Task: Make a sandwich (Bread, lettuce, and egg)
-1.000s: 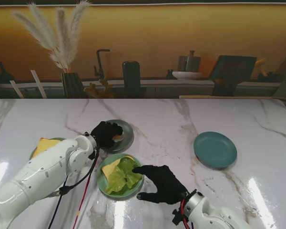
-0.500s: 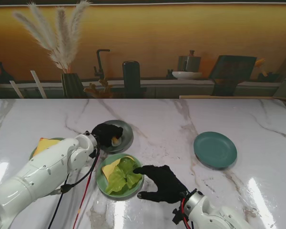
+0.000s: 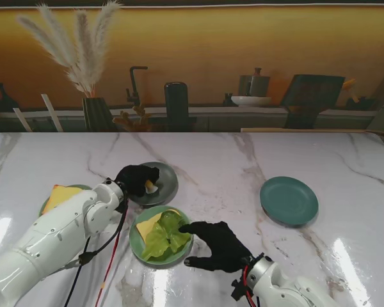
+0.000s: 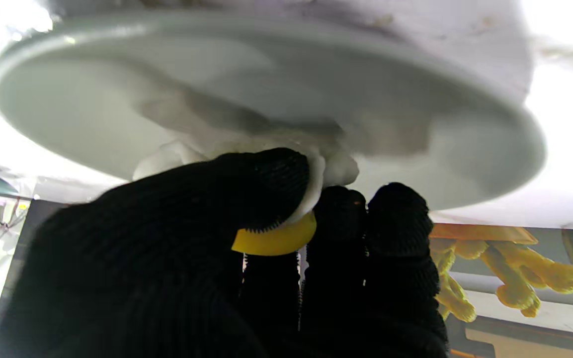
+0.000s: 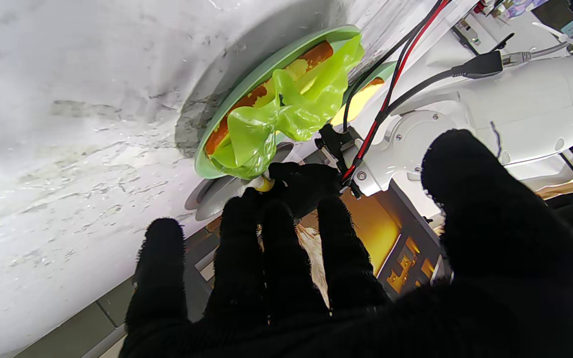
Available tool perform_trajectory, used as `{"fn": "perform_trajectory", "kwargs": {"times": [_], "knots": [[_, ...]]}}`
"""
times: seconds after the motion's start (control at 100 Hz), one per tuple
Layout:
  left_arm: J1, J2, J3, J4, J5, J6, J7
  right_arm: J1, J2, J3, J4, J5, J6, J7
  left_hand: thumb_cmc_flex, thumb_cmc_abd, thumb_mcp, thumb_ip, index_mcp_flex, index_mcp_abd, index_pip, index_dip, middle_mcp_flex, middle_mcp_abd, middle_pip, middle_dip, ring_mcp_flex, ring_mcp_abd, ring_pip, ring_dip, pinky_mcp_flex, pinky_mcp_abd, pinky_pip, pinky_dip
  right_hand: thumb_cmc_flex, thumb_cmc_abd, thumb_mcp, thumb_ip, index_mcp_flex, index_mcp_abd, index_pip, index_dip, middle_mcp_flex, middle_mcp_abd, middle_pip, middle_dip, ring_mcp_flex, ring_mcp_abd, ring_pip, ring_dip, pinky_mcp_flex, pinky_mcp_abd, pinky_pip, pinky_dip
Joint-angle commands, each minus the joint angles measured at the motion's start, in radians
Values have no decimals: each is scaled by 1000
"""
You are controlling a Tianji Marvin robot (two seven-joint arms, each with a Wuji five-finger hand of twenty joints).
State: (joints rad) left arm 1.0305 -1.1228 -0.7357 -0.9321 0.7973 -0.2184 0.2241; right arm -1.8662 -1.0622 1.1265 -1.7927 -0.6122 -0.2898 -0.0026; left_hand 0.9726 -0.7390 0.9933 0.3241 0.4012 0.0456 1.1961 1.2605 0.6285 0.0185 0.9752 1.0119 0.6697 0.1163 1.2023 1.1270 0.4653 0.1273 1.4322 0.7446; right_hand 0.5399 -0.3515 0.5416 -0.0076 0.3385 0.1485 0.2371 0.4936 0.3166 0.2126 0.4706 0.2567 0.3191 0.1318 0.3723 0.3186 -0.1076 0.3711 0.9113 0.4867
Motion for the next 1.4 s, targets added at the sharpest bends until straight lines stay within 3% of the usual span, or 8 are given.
{"fn": "perform_trajectory", "kwargs": {"times": [0.0,0.24,0.48,0.72,0.96,1.39], "knots": [[10,6,-15,-26,4,0,9,-2,-17,-5,0,0,-1,0,14,12,99,87,20,3,38,25,65,-28,129,52,6,-80,40,6,1,-25,40,12,26,25,-25,-3,14,-8,8,-8,19,-17,-4,3,18,-16,4,11,-22,16,-6,-7],[82,20,-130,-123,39,-20,8,0,-17,-8,1,0,0,0,13,13,97,85,17,2,34,32,60,-28,126,58,1,-83,47,0,-3,-27,41,14,27,27,-28,-3,15,-9,10,-9,19,-17,-5,3,18,-17,4,11,-22,16,-5,-8],[226,39,-280,-309,45,-82,-84,6,-18,-16,5,4,0,-4,29,11,77,82,22,6,24,26,60,-18,118,57,-8,-66,39,3,-19,-12,36,28,27,28,-29,-2,11,-10,10,-10,16,-17,-4,4,14,-17,4,11,-21,13,-3,-7],[345,51,-363,-452,19,-187,-165,0,-20,-12,1,-20,-7,-24,36,6,66,81,29,6,19,14,62,-16,112,49,-6,-56,30,9,-23,-5,31,39,27,31,-30,-2,7,-4,11,-11,4,-15,-4,4,3,-17,4,10,-22,13,-4,-9],[393,50,-362,-516,-44,-203,-212,-16,-21,0,-4,-50,-15,-51,41,8,50,67,29,6,17,1,60,-12,105,40,-7,-45,15,14,-27,2,20,45,30,35,-33,-2,0,1,9,-11,-7,-12,-4,4,-12,-18,2,9,-25,15,-12,-13],[388,60,-306,-509,-103,-228,-292,-20,-22,17,-2,-63,-16,-59,52,7,32,38,16,9,12,-25,47,-8,91,32,-15,-23,-21,44,-51,15,2,65,33,36,-38,-2,-1,-1,5,-10,-9,-12,-4,2,-21,-19,3,9,-26,17,-26,-16]]}}
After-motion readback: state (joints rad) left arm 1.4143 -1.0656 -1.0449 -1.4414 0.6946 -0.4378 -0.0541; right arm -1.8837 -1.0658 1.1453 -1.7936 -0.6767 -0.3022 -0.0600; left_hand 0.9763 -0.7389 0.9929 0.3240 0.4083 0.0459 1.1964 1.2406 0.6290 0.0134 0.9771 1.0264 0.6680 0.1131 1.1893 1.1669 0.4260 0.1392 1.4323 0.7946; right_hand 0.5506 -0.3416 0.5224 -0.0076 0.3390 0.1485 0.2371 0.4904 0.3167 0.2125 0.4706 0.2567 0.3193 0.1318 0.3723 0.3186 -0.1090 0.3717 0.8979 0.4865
